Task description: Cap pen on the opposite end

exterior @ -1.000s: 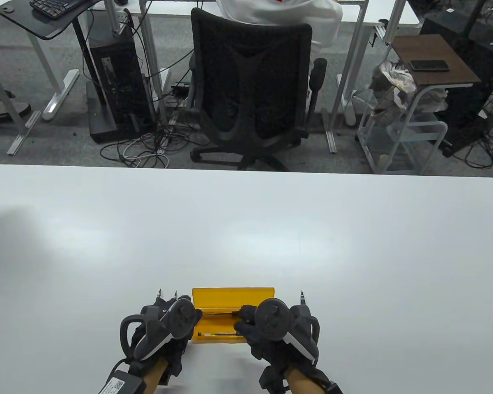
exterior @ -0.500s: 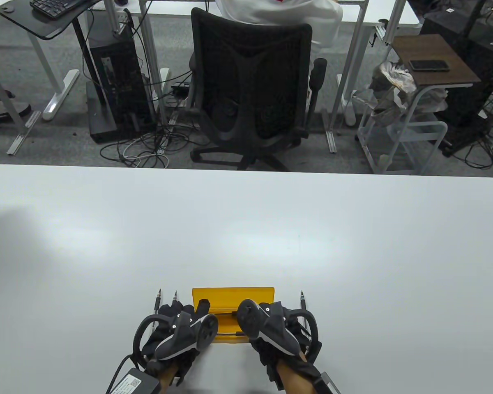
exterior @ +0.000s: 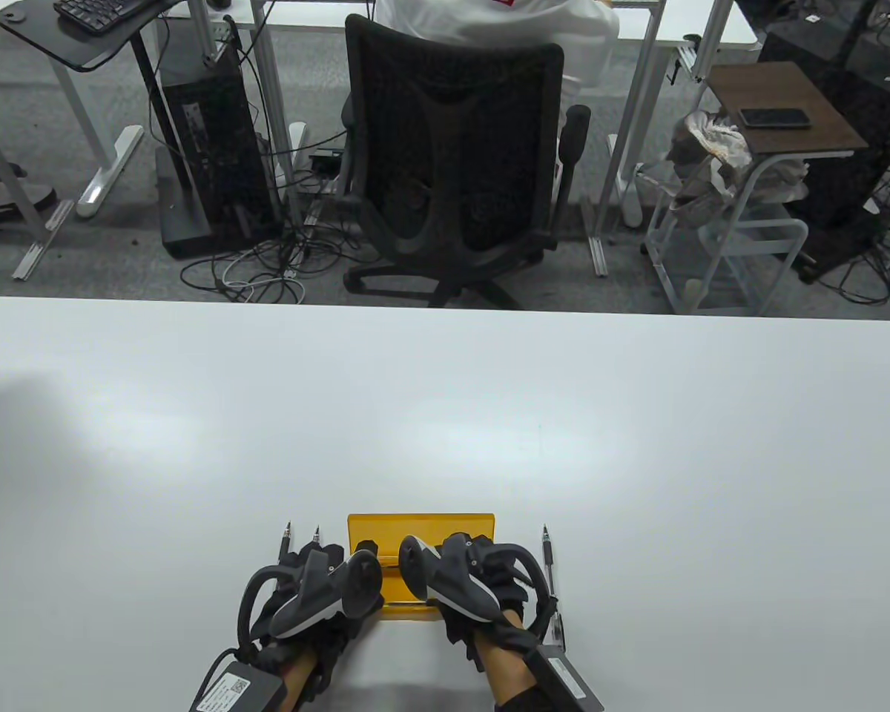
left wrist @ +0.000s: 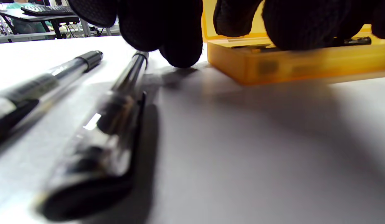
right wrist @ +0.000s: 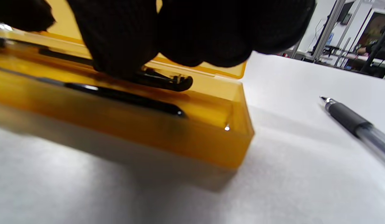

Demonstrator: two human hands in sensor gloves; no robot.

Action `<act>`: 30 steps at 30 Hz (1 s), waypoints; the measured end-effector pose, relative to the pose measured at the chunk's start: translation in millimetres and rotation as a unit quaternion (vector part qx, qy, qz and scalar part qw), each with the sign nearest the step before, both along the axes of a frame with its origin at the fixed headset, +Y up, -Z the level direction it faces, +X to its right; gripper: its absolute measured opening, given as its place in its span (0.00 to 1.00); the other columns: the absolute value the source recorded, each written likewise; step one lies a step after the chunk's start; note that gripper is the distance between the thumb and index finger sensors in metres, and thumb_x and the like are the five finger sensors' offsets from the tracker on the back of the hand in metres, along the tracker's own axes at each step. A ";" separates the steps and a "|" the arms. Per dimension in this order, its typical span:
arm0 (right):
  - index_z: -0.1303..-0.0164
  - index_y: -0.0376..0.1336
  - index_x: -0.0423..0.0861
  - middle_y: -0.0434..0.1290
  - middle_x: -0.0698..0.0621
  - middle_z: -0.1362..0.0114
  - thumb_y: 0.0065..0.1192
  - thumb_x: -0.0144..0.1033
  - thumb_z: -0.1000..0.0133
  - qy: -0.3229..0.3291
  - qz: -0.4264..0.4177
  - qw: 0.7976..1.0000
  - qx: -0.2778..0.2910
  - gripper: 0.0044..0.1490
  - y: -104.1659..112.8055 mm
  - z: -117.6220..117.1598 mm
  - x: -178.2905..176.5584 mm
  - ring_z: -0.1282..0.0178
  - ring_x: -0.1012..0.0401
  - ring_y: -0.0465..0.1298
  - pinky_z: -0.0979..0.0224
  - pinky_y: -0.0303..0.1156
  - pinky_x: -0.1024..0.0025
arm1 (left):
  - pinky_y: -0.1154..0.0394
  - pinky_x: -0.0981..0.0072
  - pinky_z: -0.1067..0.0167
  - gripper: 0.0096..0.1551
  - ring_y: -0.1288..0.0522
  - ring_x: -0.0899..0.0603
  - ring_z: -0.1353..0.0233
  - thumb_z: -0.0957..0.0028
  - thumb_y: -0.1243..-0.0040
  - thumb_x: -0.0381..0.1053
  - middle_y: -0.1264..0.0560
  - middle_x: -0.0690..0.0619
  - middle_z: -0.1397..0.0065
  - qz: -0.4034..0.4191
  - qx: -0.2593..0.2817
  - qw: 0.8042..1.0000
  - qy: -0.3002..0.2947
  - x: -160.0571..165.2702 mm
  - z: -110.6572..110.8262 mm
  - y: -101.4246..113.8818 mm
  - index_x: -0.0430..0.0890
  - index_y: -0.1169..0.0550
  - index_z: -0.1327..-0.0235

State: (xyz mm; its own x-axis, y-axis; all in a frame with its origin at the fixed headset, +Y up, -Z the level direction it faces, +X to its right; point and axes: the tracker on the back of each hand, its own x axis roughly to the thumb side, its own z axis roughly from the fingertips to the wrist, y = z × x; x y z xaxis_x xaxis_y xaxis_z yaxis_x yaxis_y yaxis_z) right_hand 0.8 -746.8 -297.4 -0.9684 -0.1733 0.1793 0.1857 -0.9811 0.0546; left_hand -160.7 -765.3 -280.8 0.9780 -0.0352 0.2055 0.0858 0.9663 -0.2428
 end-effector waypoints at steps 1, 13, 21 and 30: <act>0.44 0.73 0.58 0.79 0.51 0.43 0.73 0.42 0.54 0.002 0.001 1.000 -0.002 0.26 -0.7 0.4 -1.2 0.50 0.56 0.79 0.41 0.75 0.52 | 0.42 0.32 0.29 0.41 0.34 0.33 0.31 0.47 0.41 0.64 0.31 0.36 0.24 0.002 -0.001 1.000 0.001 -0.4 0.2 -0.4 0.55 0.39 0.21; 0.50 0.75 0.55 0.80 0.51 0.46 0.72 0.44 0.56 0.004 0.031 0.999 0.011 0.23 -13.1 3.6 -9.5 0.52 0.57 0.81 0.43 0.77 0.53 | 0.42 0.32 0.29 0.41 0.34 0.33 0.30 0.47 0.41 0.65 0.31 0.36 0.23 -0.004 0.003 1.000 0.005 -1.0 -0.2 -1.3 0.57 0.39 0.21; 0.50 0.76 0.54 0.80 0.51 0.47 0.73 0.45 0.58 -0.003 0.000 1.000 0.017 0.25 -13.5 4.4 -2.4 0.53 0.57 0.81 0.43 0.77 0.53 | 0.42 0.32 0.29 0.41 0.35 0.33 0.30 0.47 0.41 0.65 0.31 0.36 0.23 -0.003 0.006 1.000 0.009 -0.9 -0.3 -1.2 0.57 0.38 0.21; 0.45 0.74 0.52 0.78 0.50 0.43 0.67 0.43 0.54 0.026 0.017 0.999 -0.015 0.26 -17.9 1.7 0.4 0.48 0.57 0.78 0.38 0.74 0.53 | 0.42 0.32 0.29 0.41 0.34 0.33 0.30 0.48 0.40 0.65 0.31 0.37 0.23 0.002 0.006 1.000 0.011 -1.8 -1.3 -1.4 0.57 0.38 0.22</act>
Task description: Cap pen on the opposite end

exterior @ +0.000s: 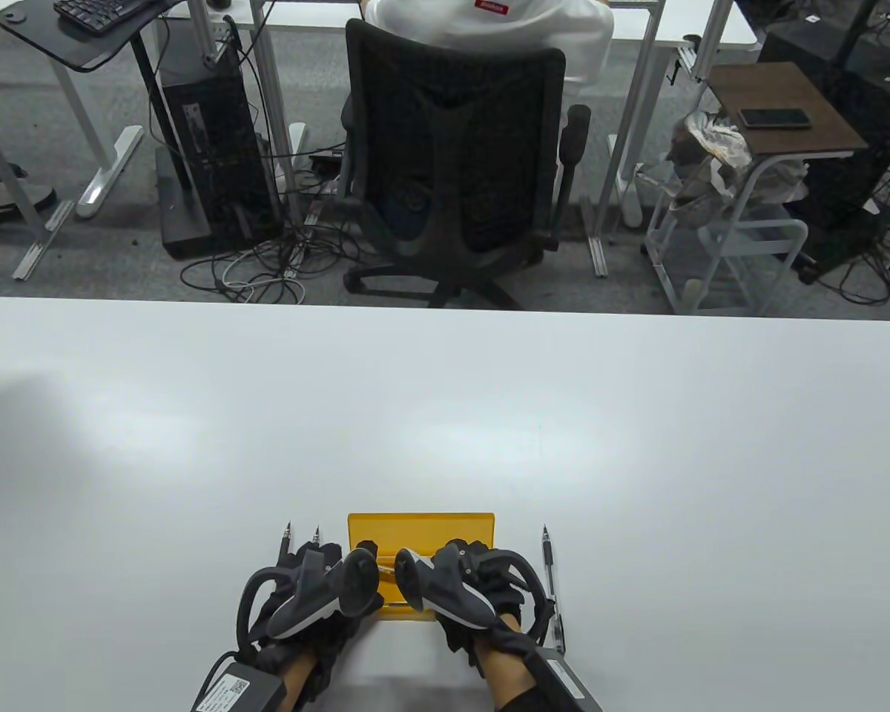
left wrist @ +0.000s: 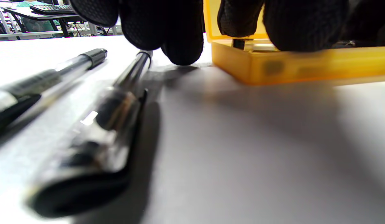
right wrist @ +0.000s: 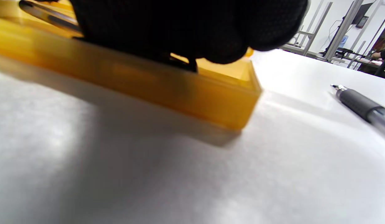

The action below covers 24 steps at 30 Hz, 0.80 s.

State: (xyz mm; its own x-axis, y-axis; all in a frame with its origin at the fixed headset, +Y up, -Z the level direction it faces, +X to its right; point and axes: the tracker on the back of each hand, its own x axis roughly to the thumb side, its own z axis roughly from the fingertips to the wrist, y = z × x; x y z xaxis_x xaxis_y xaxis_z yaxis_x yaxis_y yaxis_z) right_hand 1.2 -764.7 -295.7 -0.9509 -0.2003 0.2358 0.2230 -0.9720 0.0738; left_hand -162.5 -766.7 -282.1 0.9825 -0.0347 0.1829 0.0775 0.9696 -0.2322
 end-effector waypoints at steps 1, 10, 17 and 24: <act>0.45 0.75 0.52 0.77 0.50 0.43 0.67 0.43 0.54 0.000 0.015 1.000 0.004 0.26 2.4 0.5 2.9 0.48 0.57 0.78 0.38 0.74 0.53 | 0.42 0.32 0.28 0.41 0.34 0.33 0.30 0.48 0.40 0.65 0.31 0.37 0.23 0.004 -0.001 1.000 0.003 -0.9 -0.1 -0.4 0.57 0.38 0.22; 0.46 0.75 0.52 0.78 0.49 0.44 0.66 0.43 0.54 -0.029 -0.113 0.993 0.023 0.26 64.8 10.0 35.4 0.49 0.57 0.79 0.39 0.75 0.53 | 0.42 0.32 0.29 0.41 0.34 0.33 0.30 0.48 0.38 0.64 0.30 0.37 0.24 0.010 0.006 1.000 0.003 -1.3 0.8 -0.2 0.57 0.37 0.22; 0.45 0.75 0.51 0.78 0.49 0.44 0.65 0.43 0.53 -0.061 -0.291 0.954 0.030 0.26 75.9 20.9 66.2 0.49 0.57 0.79 0.41 0.75 0.53 | 0.41 0.33 0.30 0.40 0.32 0.34 0.32 0.48 0.39 0.65 0.28 0.37 0.26 0.038 0.026 0.999 0.000 -5.3 3.6 2.3 0.56 0.34 0.22; 0.45 0.75 0.51 0.78 0.48 0.45 0.65 0.43 0.53 -0.027 -0.347 0.937 -0.011 0.26 70.0 24.1 60.1 0.50 0.57 0.79 0.42 0.76 0.53 | 0.36 0.35 0.33 0.35 0.26 0.37 0.37 0.49 0.34 0.62 0.21 0.42 0.34 0.303 0.083 0.949 0.033 -23.7 19.5 41.1 0.47 0.22 0.32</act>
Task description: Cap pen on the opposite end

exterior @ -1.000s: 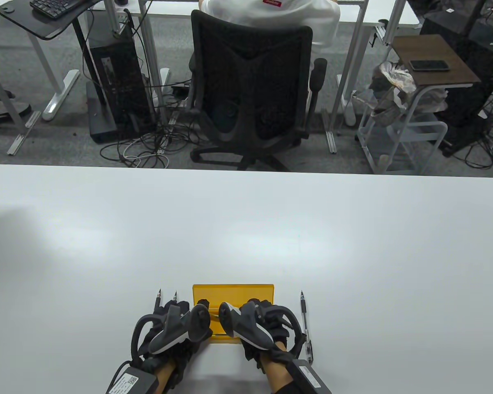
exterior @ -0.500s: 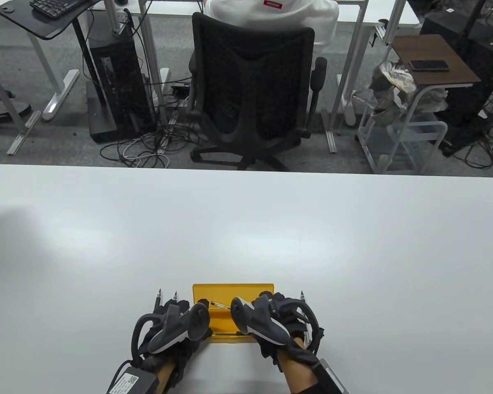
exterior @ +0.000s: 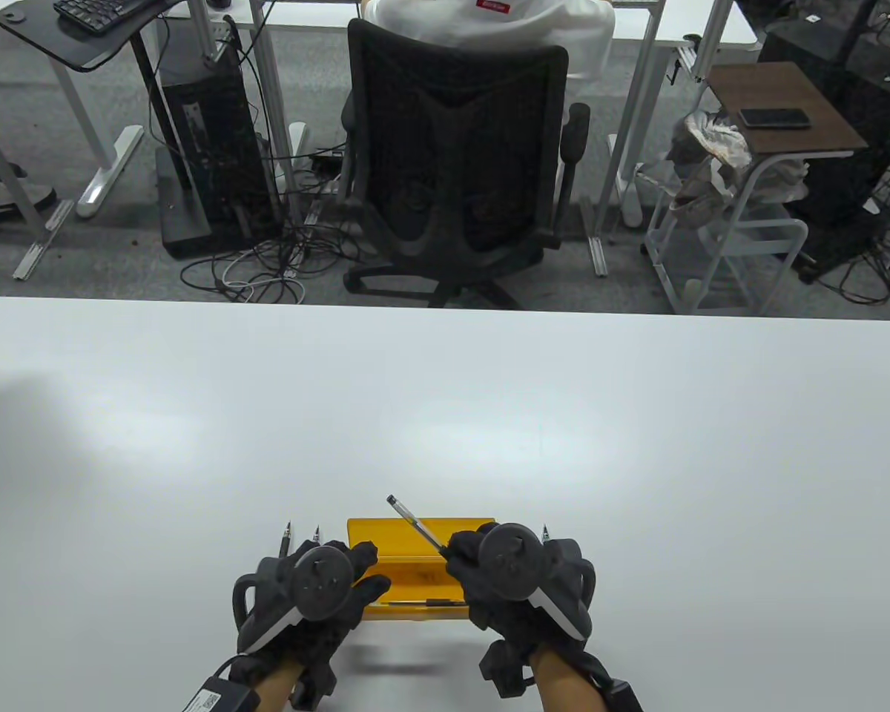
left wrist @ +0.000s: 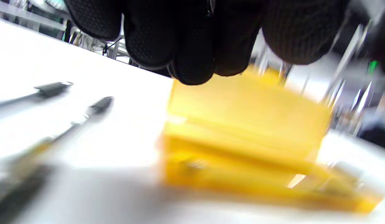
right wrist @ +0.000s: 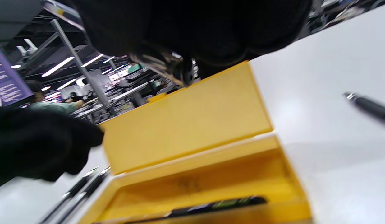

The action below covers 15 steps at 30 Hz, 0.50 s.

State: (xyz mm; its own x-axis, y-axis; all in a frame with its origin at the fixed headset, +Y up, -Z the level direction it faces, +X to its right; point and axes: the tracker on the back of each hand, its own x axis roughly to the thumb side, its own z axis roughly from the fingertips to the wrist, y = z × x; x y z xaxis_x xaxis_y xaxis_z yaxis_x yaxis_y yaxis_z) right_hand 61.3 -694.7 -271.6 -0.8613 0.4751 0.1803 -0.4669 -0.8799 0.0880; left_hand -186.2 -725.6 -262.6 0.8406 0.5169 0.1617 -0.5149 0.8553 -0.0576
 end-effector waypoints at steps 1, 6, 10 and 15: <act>0.45 0.75 0.51 0.78 0.48 0.45 0.65 0.43 0.53 0.010 -0.005 1.000 -0.010 0.26 -1.5 1.6 -4.0 0.50 0.57 0.79 0.42 0.76 0.53 | 0.36 0.35 0.32 0.35 0.26 0.37 0.37 0.50 0.33 0.61 0.21 0.42 0.33 0.079 -0.007 0.997 0.002 -3.7 2.7 0.9 0.47 0.22 0.31; 0.45 0.75 0.50 0.78 0.48 0.45 0.64 0.43 0.53 0.065 -0.020 0.996 -0.052 0.27 -7.2 5.2 -26.3 0.51 0.57 0.79 0.42 0.76 0.53 | 0.40 0.34 0.29 0.41 0.30 0.37 0.31 0.48 0.27 0.55 0.27 0.42 0.26 0.410 -0.124 0.903 -0.026 -9.4 8.2 -12.7 0.46 0.30 0.23; 0.45 0.75 0.49 0.78 0.47 0.45 0.63 0.43 0.52 0.090 -0.045 0.992 -0.082 0.27 -10.7 9.0 -32.0 0.50 0.56 0.79 0.42 0.75 0.52 | 0.39 0.36 0.29 0.28 0.28 0.38 0.34 0.44 0.29 0.47 0.24 0.44 0.31 0.464 -0.151 0.873 -0.026 -10.9 5.1 -20.3 0.48 0.24 0.30; 0.40 0.71 0.48 0.75 0.46 0.38 0.58 0.43 0.49 0.115 -0.100 0.978 -0.143 0.28 -16.5 6.6 -27.1 0.41 0.50 0.79 0.41 0.75 0.51 | 0.36 0.39 0.29 0.27 0.25 0.42 0.37 0.45 0.30 0.49 0.21 0.46 0.34 0.396 -0.086 0.913 -0.048 -13.3 4.9 -8.6 0.51 0.23 0.32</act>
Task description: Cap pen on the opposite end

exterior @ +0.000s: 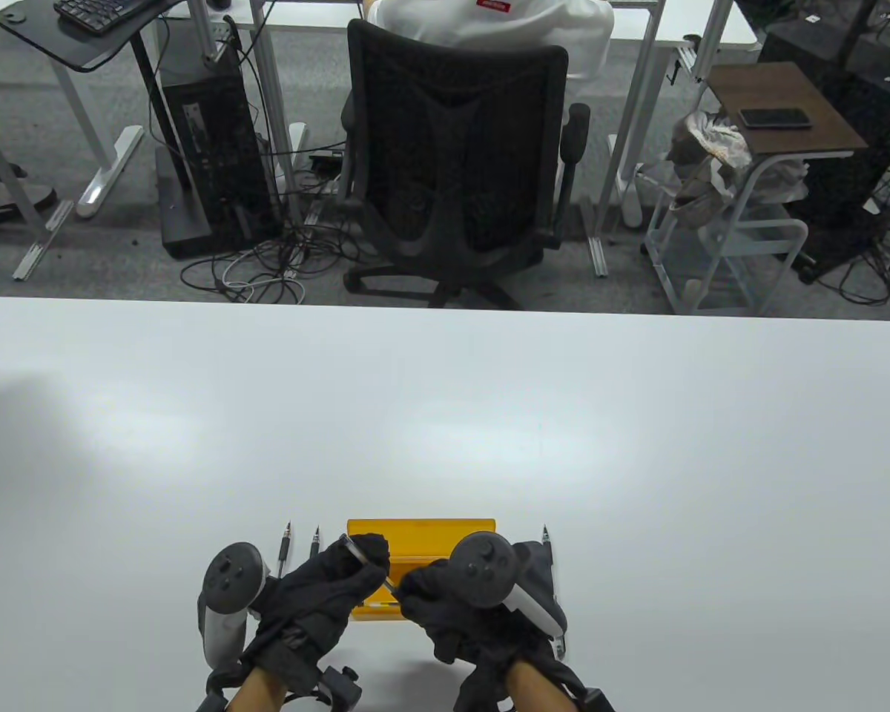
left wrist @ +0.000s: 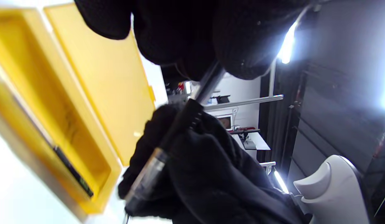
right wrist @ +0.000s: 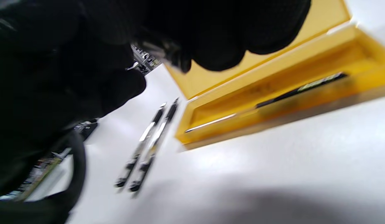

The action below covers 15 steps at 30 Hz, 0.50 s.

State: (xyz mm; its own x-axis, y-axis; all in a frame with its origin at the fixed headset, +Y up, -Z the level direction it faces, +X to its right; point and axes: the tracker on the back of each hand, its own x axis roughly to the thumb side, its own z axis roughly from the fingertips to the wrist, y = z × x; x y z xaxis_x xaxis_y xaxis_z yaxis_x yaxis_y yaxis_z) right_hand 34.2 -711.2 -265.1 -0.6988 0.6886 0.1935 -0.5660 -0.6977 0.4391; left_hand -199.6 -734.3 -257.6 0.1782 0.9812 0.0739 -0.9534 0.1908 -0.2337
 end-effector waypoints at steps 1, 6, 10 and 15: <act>0.38 0.68 0.48 0.75 0.44 0.36 0.56 0.43 0.48 0.002 -0.022 1.000 -0.020 0.28 -1.1 -0.6 0.6 0.40 0.48 0.79 0.41 0.76 0.51 | 0.36 0.39 0.29 0.27 0.25 0.42 0.37 0.46 0.30 0.49 0.21 0.46 0.34 0.003 0.013 1.000 0.009 -0.6 0.6 2.5 0.51 0.23 0.32; 0.35 0.65 0.46 0.79 0.44 0.40 0.60 0.39 0.49 -0.003 -0.097 0.993 -0.060 0.30 -5.4 -4.3 3.1 0.48 0.52 0.83 0.47 0.79 0.56 | 0.36 0.39 0.29 0.27 0.26 0.42 0.37 0.45 0.31 0.49 0.21 0.46 0.34 0.032 0.027 0.999 0.033 -5.4 3.6 4.7 0.51 0.24 0.31; 0.38 0.69 0.44 0.81 0.44 0.46 0.58 0.39 0.50 -0.024 -0.120 0.991 -0.061 0.30 -8.5 -5.1 5.0 0.56 0.56 0.84 0.51 0.80 0.58 | 0.36 0.40 0.28 0.27 0.25 0.43 0.36 0.44 0.33 0.50 0.22 0.48 0.32 0.050 0.024 0.998 0.040 -10.3 2.7 3.3 0.53 0.25 0.30; 0.46 0.74 0.44 0.84 0.48 0.59 0.54 0.42 0.50 -0.058 -0.088 0.994 -0.035 0.29 -2.6 -2.7 1.8 0.69 0.62 0.83 0.59 0.80 0.62 | 0.36 0.38 0.29 0.29 0.25 0.40 0.35 0.40 0.38 0.45 0.24 0.43 0.28 0.091 0.002 0.996 -0.017 -3.9 1.0 7.0 0.54 0.35 0.28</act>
